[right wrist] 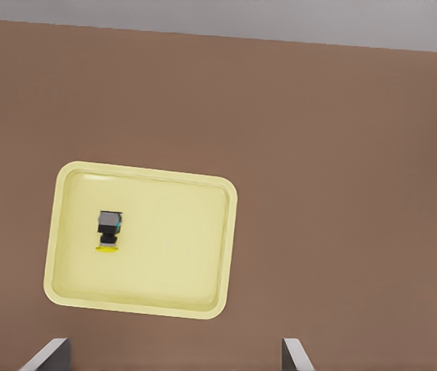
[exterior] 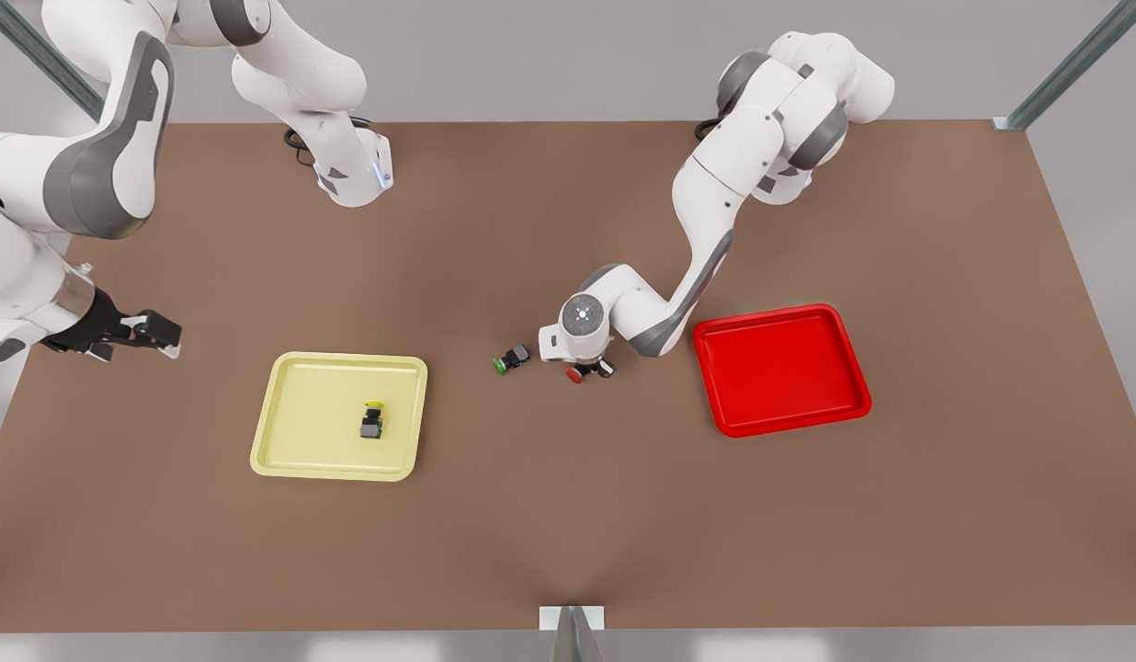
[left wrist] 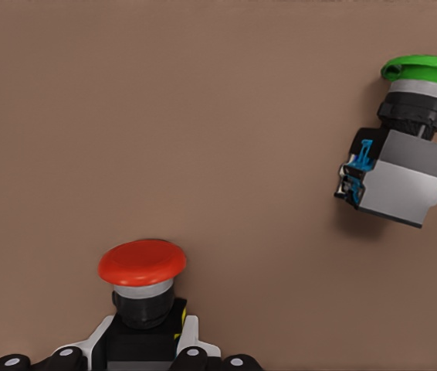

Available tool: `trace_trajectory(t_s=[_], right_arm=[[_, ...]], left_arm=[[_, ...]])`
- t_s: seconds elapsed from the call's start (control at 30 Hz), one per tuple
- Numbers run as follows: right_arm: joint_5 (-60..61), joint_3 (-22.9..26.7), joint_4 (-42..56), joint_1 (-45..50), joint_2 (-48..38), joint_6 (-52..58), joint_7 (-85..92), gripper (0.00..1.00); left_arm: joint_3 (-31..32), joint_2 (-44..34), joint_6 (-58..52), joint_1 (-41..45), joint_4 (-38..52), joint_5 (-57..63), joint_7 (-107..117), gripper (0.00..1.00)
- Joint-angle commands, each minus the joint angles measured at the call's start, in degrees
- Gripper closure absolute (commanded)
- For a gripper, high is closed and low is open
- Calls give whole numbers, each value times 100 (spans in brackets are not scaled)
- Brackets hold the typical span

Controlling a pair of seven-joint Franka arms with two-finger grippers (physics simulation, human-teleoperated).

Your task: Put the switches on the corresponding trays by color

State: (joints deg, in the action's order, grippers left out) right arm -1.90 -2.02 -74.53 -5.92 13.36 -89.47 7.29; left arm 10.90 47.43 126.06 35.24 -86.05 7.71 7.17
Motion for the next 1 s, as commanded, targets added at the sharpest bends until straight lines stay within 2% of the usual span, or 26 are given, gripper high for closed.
trace_trajectory(t_s=[0.0,0.1,0.23,0.4,0.5,0.57,0.6,0.63,0.77,0.83,0.9,0.97], right_arm=[[-3,0,0,3,0,0,0,0],[5,0,0,3,8,-9,0,0],[-12,9,0,12,26,-9,0,0],[-12,9,0,-15,17,-9,0,0],[-12,9,0,-23,17,-9,0,0],[-12,44,0,-32,0,0,0,0],[-12,35,0,-23,8,-9,0,0],[-12,35,0,-23,8,-18,0,0],[-21,35,0,-15,26,-18,9,0],[-21,35,0,-23,26,-18,0,0],[-21,35,0,-23,26,-35,0,0],[-21,35,0,-23,26,-35,0,0]], left_arm=[[0,-14,-20,0,1,-139,-5,49],[-44,-164,-169,-9,1,-139,13,49],[-412,-761,-854,-26,-166,-130,-259,48],[-1529,-2246,-829,-26,-2055,-147,-1982,48],[-2601,-2449,-873,-26,-2452,-156,-3441,47],[-2953,-2379,-890,-35,-2521,-156,-3951,46],[-2997,-2308,-890,-70,-2548,-156,-4048,20],[-2997,-2256,-890,-70,-2548,-156,-4065,0],[-2997,-2238,-934,-70,-2548,-156,-4065,0],[-3023,-2247,-1224,-70,-2136,-209,-2871,0],[-3155,-2229,-1549,-96,-1090,-226,-1649,0],[-3515,-2176,-2384,-176,96,-1079,-1219,0]])
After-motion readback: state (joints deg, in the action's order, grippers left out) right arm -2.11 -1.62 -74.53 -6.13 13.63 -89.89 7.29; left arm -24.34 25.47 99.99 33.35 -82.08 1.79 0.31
